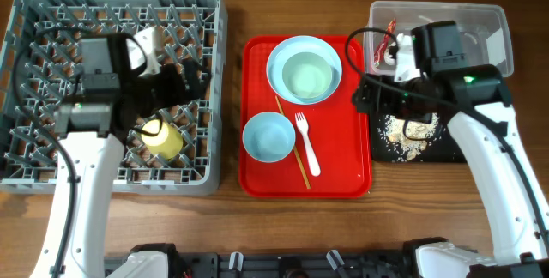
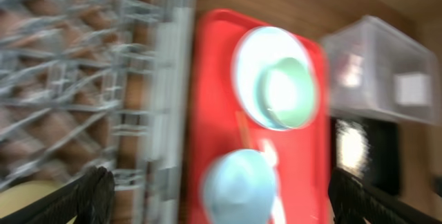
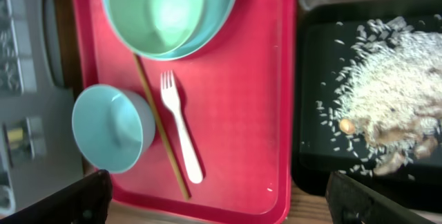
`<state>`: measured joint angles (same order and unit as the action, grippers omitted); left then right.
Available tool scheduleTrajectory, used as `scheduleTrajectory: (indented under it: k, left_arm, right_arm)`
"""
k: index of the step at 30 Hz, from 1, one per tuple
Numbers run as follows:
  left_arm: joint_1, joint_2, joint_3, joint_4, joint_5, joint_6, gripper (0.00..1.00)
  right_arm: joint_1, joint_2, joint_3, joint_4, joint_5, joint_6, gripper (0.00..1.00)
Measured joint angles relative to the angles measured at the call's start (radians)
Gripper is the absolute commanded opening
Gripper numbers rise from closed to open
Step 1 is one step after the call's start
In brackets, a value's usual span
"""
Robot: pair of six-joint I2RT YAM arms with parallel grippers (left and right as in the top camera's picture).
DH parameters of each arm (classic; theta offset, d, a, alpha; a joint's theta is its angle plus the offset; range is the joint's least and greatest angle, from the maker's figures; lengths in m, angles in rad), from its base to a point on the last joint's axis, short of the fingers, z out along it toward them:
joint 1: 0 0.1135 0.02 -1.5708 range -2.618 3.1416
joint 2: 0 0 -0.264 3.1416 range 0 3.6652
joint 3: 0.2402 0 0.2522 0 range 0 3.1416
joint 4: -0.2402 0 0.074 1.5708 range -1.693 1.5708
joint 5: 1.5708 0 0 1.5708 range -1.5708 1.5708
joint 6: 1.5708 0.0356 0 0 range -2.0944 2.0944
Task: Sort waste into correct bins and load items into the dishwasher rack
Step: 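Swing the left gripper to the red tray and grip the blue bowl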
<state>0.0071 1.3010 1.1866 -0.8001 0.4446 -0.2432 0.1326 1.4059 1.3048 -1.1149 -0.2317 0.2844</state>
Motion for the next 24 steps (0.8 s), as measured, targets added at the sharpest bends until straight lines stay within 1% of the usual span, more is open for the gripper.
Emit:
scheduleTrajectory:
  k: [4, 7, 10, 15, 20, 23, 24]
  left_arm:
    - [-0.084, 0.008, 0.000, 0.048, 0.040, -0.009, 0.98]
    - [-0.179, 0.035, 0.000, 0.050, 0.029, -0.014, 0.98]
    - [-0.295, 0.085, 0.000, 0.055, -0.027, -0.018, 0.99]
    - [-0.491, 0.185, 0.000, 0.081, -0.159, -0.023, 0.99]
    - [-0.644, 0.299, 0.000, 0.087, -0.270, -0.027, 0.87]
    - [-0.710, 0.375, 0.000, 0.087, -0.317, -0.030, 0.72]
    - [-0.728, 0.402, 0.000, 0.086, -0.326, -0.029, 0.68]
  right_arm:
    - [-0.070, -0.001, 0.000, 0.000, 0.000, 0.043, 1.00]
    - [-0.140, -0.004, 0.000, -0.002, -0.019, 0.064, 1.00]
    - [-0.195, -0.004, 0.000, -0.008, -0.038, 0.074, 1.00]
    - [-0.217, -0.004, 0.000, -0.020, -0.052, 0.074, 1.00]
    - [-0.217, -0.004, 0.000, -0.027, -0.057, 0.074, 1.00]
    - [-0.217, -0.004, 0.000, -0.027, -0.057, 0.074, 1.00]
    - [-0.217, -0.004, 0.000, -0.027, -0.057, 0.074, 1.00]
